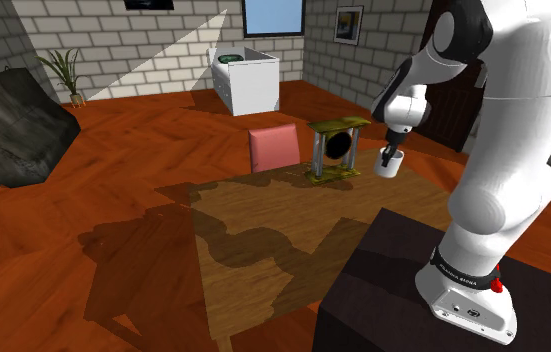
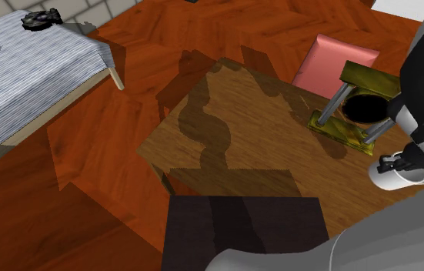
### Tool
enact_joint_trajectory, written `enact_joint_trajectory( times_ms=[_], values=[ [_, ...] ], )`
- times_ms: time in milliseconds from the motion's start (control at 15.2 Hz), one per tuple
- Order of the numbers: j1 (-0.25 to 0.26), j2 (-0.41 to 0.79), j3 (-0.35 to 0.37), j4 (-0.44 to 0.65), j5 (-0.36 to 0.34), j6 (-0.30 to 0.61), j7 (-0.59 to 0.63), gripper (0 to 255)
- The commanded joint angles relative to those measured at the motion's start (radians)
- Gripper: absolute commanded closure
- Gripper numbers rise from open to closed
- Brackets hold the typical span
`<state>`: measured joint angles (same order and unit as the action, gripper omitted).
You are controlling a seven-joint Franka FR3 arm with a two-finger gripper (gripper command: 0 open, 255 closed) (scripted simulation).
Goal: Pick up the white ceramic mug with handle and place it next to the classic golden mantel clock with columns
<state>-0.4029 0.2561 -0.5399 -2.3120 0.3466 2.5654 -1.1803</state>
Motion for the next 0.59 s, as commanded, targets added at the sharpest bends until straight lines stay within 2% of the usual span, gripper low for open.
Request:
enact_joint_trajectory(
  times_ms=[0,528],
  values=[
    [-0.010,0.022,0.014,-0.002,0.028,0.021,-0.021,255],
    [-0.062,0.126,0.085,0.010,0.142,0.098,-0.106,255]
  ],
)
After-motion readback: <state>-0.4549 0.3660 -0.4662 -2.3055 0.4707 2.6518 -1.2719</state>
